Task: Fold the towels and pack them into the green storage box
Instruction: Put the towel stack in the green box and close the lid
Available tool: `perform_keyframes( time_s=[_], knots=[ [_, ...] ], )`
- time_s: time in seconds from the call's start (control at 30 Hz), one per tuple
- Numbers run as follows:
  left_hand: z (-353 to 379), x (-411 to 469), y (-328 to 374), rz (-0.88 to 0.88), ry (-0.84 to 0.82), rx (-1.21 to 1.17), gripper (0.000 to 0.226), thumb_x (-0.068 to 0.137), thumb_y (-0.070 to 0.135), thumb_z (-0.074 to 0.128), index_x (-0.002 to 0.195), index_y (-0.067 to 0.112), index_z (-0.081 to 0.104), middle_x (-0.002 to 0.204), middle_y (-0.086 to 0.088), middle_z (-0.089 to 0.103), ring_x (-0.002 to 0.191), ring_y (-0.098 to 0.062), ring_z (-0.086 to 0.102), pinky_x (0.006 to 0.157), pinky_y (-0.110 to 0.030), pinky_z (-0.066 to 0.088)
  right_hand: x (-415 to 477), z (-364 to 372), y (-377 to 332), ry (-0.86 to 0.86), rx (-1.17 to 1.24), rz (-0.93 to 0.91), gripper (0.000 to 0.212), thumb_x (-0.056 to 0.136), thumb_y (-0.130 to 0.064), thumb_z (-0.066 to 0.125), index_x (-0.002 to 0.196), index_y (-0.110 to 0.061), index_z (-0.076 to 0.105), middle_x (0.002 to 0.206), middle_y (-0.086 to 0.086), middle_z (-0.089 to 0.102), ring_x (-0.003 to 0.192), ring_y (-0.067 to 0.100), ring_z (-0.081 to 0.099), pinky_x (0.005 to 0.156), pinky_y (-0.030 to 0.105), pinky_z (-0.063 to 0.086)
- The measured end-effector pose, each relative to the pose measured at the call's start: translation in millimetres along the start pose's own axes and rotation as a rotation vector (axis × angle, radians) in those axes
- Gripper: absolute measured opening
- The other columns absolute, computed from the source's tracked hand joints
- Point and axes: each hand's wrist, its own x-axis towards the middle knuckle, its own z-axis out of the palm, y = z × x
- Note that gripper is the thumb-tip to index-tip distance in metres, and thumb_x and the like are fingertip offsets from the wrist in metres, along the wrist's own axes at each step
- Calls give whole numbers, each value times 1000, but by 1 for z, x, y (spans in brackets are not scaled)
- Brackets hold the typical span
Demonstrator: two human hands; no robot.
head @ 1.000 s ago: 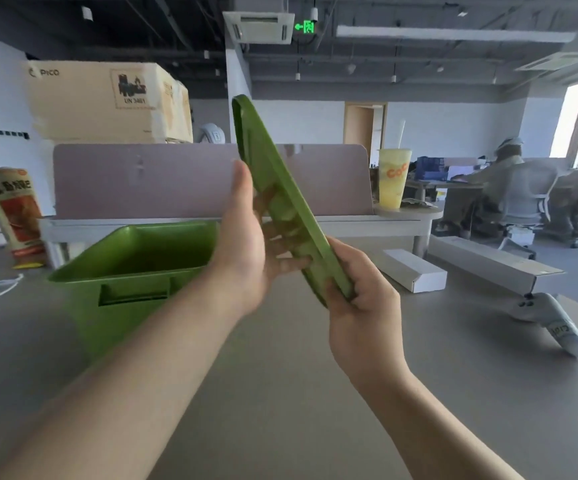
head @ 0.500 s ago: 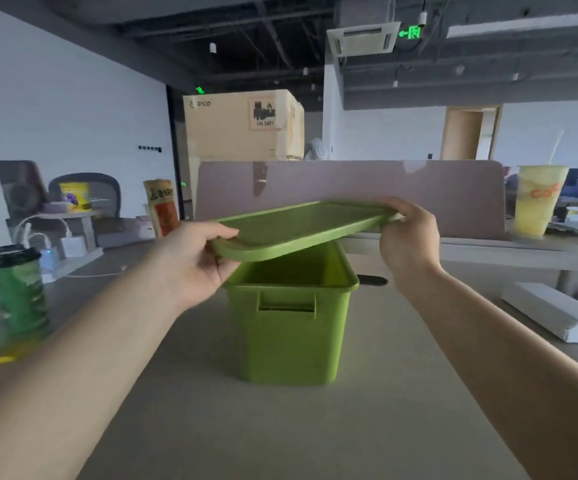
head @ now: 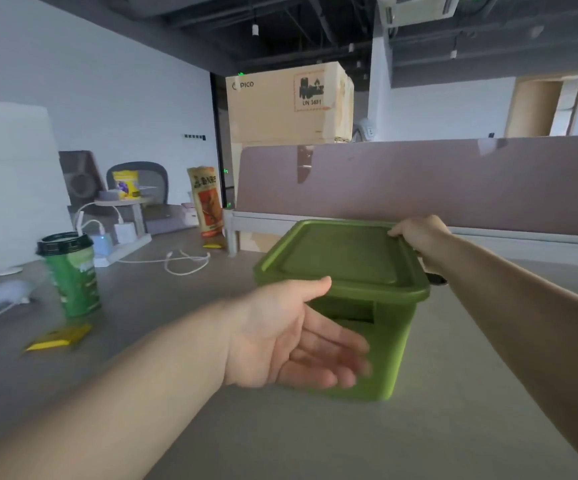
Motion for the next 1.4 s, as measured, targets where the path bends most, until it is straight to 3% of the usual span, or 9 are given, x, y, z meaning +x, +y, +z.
perform_keyframes(
  time_s=[0.23,0.37,0.67,0.87,1.07,1.2,1.3,1.37,1.4],
  knots=[
    [8,25,-23,10,215,-224,68,82,64,52,111,3,56,89,-17,70,52,-29,67,38,-24,50,5,8,-19,-249,-323,-204,42,92,-9,40,131,-14,56,135,12,52,126,33,47,106,40,39],
    [2,32,-21,158,376,-328,45,87,47,56,116,13,56,98,-20,72,52,-30,67,38,-26,50,13,4,-13,-297,-487,-252,36,93,-27,38,118,-32,64,125,3,58,110,27,55,98,43,48],
    [-52,68,8,227,693,-176,29,88,43,48,96,15,50,79,-8,49,54,-20,52,35,-24,50,-12,-50,3,-75,-654,-391,14,88,-5,44,88,-2,57,96,9,54,98,30,51,73,26,29],
    [-59,94,30,179,576,-157,24,98,13,38,77,12,50,73,-7,52,63,-19,52,42,-25,53,-60,-81,19,117,-761,-477,18,84,-9,48,71,-4,59,84,17,56,85,32,46,67,27,32],
    [-44,99,50,176,593,-115,43,88,56,51,73,16,53,72,-5,57,67,-20,55,58,-28,45,-62,-101,36,222,-548,-377,25,83,-12,47,87,2,68,79,21,63,76,39,53,59,30,37],
    [-44,104,50,116,571,34,32,89,43,57,72,17,50,72,-3,50,63,-15,47,55,-23,36,-53,-100,23,285,-440,-374,19,80,-9,49,65,0,57,69,20,40,68,20,27,56,30,25],
    [-51,110,50,90,564,29,31,91,41,54,72,17,48,69,-2,48,59,-15,45,48,-22,33,-39,-93,19,249,-404,-374,25,79,-9,50,87,8,67,81,32,56,77,10,31,57,29,32],
    [-56,114,51,89,550,3,30,91,40,55,72,18,48,70,-2,49,60,-16,45,48,-22,31,-33,-86,21,257,-410,-378,24,80,-8,49,80,6,69,72,26,57,81,49,47,54,32,38],
    [-57,116,51,90,543,-2,29,91,38,55,71,17,49,69,-2,49,60,-16,45,49,-22,31,-32,-83,23,268,-426,-373,22,80,-7,47,69,3,64,64,21,52,63,36,38,51,30,35]
  ],
)
